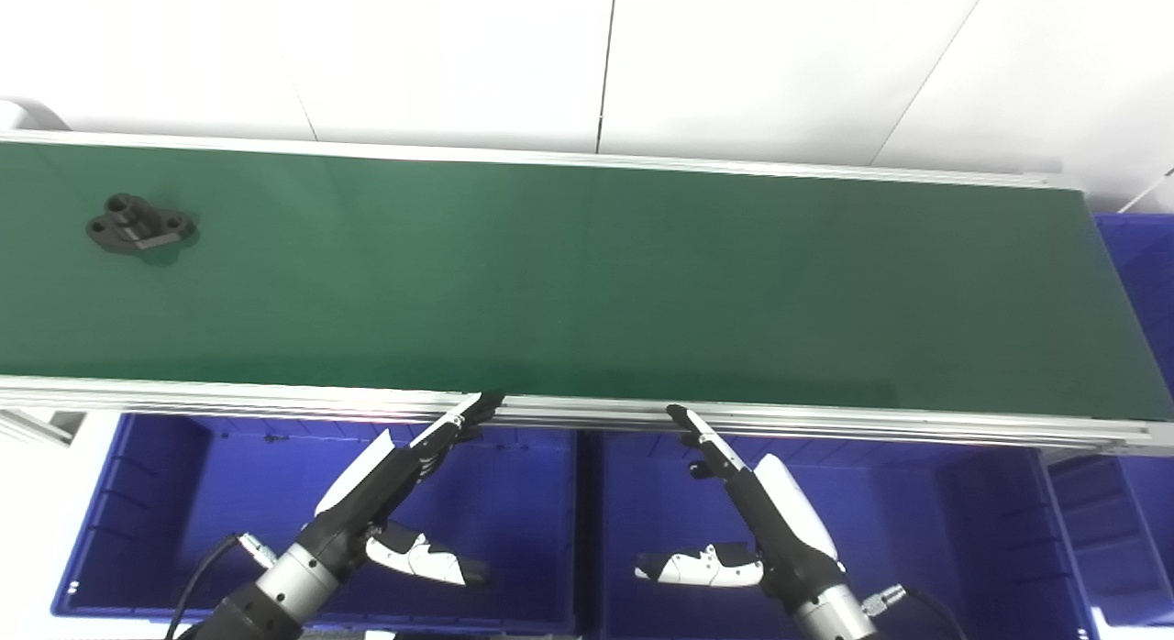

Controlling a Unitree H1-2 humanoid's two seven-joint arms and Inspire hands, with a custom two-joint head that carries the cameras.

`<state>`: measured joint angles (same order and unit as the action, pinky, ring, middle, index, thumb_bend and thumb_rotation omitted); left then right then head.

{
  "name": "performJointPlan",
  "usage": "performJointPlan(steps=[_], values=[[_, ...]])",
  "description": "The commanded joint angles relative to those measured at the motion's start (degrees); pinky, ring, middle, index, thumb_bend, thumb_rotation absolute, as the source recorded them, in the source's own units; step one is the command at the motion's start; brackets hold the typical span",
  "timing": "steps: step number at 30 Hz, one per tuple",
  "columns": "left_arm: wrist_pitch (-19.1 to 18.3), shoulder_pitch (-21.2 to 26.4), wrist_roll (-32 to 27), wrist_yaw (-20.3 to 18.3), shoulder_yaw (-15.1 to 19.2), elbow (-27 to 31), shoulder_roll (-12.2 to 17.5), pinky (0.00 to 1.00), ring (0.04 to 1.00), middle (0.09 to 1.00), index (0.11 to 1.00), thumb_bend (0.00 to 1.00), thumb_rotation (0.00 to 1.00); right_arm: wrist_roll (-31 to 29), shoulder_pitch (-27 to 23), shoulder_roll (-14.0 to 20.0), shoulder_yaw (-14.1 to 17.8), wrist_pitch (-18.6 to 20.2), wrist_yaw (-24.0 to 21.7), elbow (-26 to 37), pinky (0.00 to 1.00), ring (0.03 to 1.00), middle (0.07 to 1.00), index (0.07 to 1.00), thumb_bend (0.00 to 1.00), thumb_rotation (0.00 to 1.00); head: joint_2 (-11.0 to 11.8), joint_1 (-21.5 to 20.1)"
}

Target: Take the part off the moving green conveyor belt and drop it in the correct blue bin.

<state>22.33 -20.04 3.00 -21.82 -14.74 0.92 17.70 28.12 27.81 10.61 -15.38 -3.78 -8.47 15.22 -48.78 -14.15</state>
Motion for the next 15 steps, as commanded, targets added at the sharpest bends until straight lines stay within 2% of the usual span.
performJointPlan(steps=[1, 11, 15], values=[[1.56, -0.24, 0.31, 0.38, 0.04, 1.57, 0.48, 0.94, 0.968, 0.976, 0.958, 1.00, 0.40, -0.24, 0.46, 0.28, 0.22, 0.48, 0.21, 2.31, 0.81, 0.917, 0.950, 0.959, 1.00, 0.58, -0.05, 0.13], [2.90, -0.82, 1.58, 1.16, -0.17, 1.74, -0.23, 0.91, 0.956, 0.967, 0.946, 1.00, 0.38, -1.50, 1.27, 1.24, 0.53, 0.50, 0.10, 2.91, 0.83, 0.938, 0.949, 0.950, 1.00, 0.57, 0.00, 1.12], [3.37, -0.83, 3.31, 1.77, -0.38, 1.69, -0.67, 0.89, 0.937, 0.958, 0.943, 1.00, 0.39, -1.89, 1.53, 1.76, 0.72, 0.59, 0.00, 2.94, 0.80, 0.937, 0.954, 0.953, 1.00, 0.55, 0.48, 2.08]])
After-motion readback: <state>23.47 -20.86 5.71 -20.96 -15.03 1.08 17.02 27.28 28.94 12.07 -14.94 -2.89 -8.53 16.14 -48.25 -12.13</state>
